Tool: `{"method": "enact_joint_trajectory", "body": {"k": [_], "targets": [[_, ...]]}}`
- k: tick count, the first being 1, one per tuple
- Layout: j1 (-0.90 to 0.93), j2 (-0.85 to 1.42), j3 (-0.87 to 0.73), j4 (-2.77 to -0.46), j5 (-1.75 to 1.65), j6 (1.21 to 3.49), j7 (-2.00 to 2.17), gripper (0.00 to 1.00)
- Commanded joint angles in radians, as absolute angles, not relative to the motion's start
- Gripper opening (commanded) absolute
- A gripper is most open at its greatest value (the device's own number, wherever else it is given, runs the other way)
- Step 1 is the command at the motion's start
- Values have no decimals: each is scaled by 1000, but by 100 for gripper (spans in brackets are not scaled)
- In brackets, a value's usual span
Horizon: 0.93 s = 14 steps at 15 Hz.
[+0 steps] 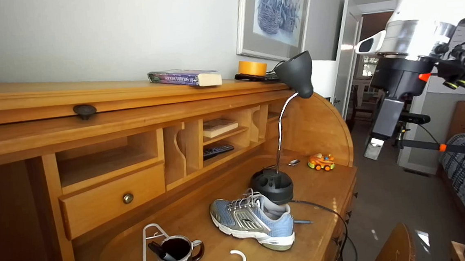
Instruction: Pick up the pen to the right of the sneaker, place it inside the sneaker, pick up the marker out of the mug and place it in the sneaker
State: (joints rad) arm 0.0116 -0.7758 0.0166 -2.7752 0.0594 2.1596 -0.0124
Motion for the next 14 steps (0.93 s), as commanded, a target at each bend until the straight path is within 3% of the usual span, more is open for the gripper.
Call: {"method": "enact_joint_trajectory", "body": {"k": [1,7,14], "targets": [[-57,-658,-17,-2774,27,2266,10,100],[-131,-492,-89,-2773,-14,2388,-48,100],[-93,-353,-209,-2764,-34,2511,-420,100]]}}
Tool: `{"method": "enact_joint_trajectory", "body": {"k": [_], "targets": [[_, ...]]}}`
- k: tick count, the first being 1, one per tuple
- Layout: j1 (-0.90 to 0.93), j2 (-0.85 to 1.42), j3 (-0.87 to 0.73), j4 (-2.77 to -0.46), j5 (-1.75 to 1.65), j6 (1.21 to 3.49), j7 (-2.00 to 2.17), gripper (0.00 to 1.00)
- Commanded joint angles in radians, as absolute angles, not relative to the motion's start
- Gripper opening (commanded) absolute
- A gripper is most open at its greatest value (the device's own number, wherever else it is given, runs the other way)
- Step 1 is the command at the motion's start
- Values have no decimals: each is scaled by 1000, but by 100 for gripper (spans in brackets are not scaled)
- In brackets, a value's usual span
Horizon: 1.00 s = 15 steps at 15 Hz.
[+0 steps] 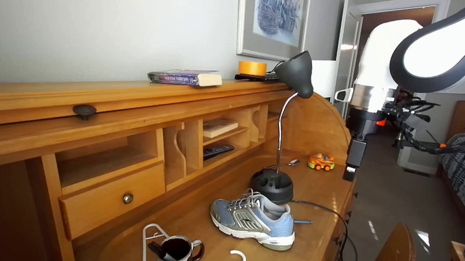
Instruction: Pick up the pen to the right of the sneaker, place it inside the sneaker, pick up the marker out of the mug and place it in the sneaker
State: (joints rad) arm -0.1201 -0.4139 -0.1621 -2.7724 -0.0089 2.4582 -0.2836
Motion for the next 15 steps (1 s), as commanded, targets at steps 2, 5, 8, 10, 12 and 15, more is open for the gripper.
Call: {"method": "enact_joint_trajectory", "body": {"k": [2,5,8,10,12,15], "targets": [[-73,-324,-237,-2766,-19,2550,-532,100],[-81,-335,-232,-2768,-18,2546,-526,100],[-81,-299,-232,-2765,-17,2581,-557,100],[-80,-294,-232,-2763,-16,2583,-561,100],[-80,-246,-242,-2740,-1,2586,-557,100],[-74,-190,-258,-2723,21,2616,-585,100]]}}
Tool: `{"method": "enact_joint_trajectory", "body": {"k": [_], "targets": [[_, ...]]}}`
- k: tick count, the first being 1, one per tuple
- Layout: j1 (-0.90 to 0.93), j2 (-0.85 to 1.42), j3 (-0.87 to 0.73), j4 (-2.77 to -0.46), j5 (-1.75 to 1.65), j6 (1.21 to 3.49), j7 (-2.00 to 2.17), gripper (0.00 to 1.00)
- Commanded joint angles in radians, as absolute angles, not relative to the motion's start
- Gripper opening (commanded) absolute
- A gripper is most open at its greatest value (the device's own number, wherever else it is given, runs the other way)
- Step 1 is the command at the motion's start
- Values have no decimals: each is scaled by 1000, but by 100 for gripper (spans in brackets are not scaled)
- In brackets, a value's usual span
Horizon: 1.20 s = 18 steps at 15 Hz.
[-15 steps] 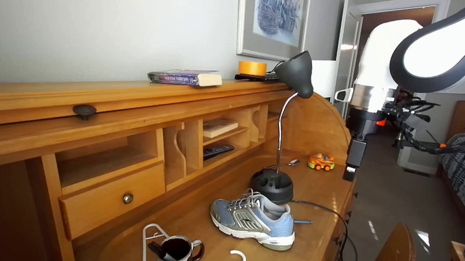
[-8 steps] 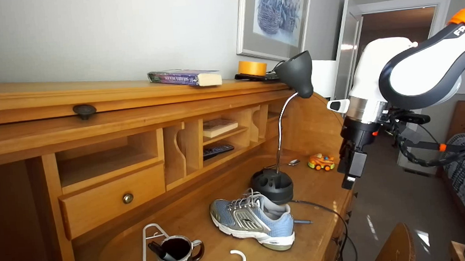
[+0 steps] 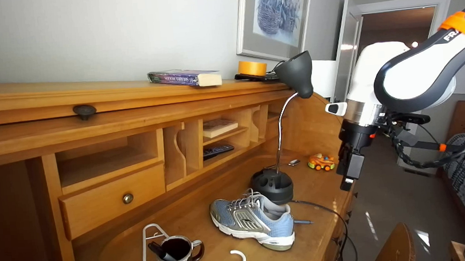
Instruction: Pick up the pen to the right of the sneaker, place it inside the sneaker, pick up the marker out of the mug and place it in the sneaker
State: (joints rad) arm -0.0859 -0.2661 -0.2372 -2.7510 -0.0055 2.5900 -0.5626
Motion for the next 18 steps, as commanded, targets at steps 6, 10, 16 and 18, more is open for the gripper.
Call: {"method": "enact_joint_trajectory", "body": {"k": [6,10,16,18], "targets": [[-61,-73,-272,-2694,142,2693,-747,100],[-77,11,-251,-2670,249,2768,-882,100],[-74,141,-220,-2600,456,2822,-1085,100],[-82,181,-198,-2575,505,2831,-1132,100]]}}
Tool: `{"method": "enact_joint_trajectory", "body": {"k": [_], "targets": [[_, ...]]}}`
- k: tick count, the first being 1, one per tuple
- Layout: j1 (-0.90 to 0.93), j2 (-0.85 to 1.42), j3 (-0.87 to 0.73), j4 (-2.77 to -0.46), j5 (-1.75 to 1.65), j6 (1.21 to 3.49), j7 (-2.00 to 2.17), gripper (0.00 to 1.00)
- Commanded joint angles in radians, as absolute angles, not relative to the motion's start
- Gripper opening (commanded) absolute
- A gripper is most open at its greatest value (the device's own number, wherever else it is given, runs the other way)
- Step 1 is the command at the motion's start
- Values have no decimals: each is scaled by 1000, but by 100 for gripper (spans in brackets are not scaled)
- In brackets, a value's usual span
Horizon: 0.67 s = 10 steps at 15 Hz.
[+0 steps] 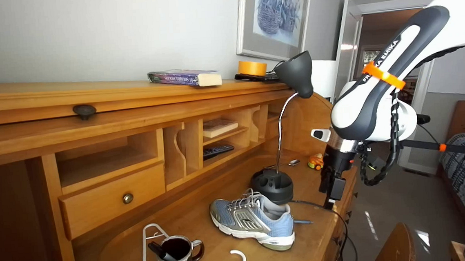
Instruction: Pick up the pen to the right of the sneaker, place it inside the sneaker, pick up the marker out of the mug and place it in the sneaker
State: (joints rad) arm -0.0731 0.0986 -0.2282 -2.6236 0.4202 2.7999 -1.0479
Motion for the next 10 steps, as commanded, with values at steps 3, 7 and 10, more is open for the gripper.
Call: {"method": "enact_joint_trajectory", "body": {"k": [3,7,10], "targets": [[-91,239,-167,-2540,558,2840,-1180,100],[-110,306,-131,-2506,603,2880,-1229,100],[-141,348,-90,-2483,663,2914,-1252,100]]}}
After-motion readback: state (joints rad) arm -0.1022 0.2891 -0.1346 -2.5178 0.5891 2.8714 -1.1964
